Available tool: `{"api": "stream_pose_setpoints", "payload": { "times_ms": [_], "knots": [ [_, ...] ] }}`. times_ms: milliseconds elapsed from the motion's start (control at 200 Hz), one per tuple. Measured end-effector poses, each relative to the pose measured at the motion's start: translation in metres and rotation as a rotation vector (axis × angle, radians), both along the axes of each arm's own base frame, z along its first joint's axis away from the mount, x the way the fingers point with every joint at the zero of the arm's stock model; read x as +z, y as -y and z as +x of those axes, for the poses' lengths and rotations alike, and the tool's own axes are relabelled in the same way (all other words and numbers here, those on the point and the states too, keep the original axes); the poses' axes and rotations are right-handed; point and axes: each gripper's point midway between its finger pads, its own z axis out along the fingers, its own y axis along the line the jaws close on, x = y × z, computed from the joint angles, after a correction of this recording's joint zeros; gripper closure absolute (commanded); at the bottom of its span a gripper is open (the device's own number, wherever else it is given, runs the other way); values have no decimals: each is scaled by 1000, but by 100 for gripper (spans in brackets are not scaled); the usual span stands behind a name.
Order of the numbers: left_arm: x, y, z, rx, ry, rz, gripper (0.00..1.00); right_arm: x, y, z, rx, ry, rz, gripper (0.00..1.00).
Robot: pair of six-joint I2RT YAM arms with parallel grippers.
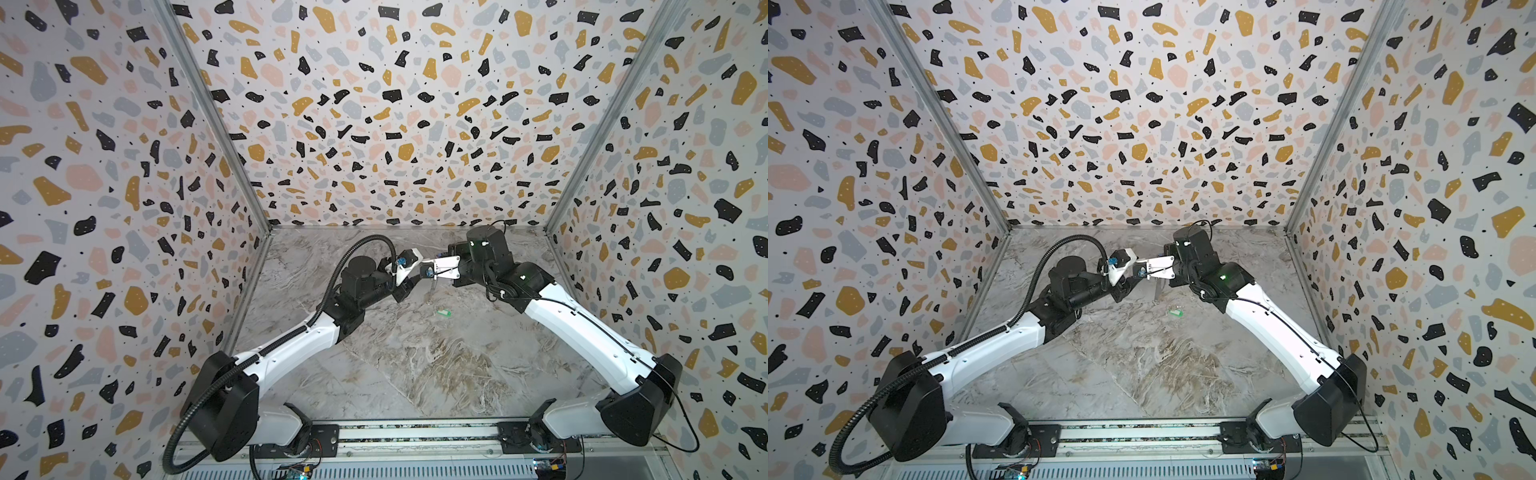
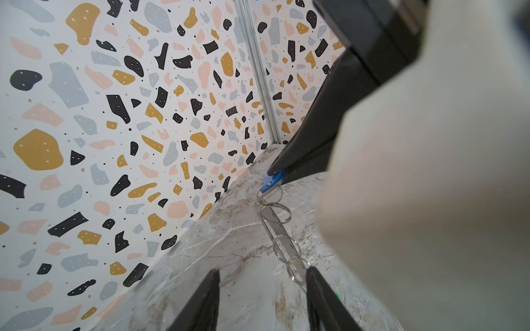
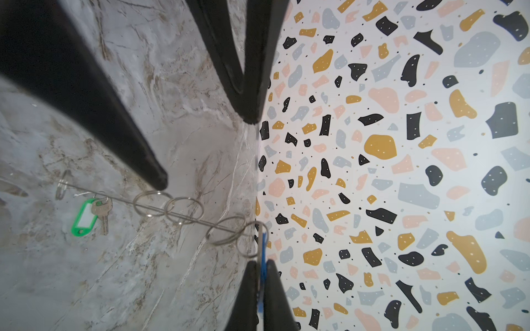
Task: Remove the keys from the keyring
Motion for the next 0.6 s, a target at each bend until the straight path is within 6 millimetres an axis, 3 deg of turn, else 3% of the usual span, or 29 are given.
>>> {"api": "stream_pose_setpoints", "payload": {
  "times_ms": [295,601],
  "knots": [
    [-1,8,4,-57,-8,0,60,-8,0,-7,41,46,1,100],
    [-3,13,11,-102,-22,-5,60,4,-4,-12,86,97,27,100]
  ]
}}
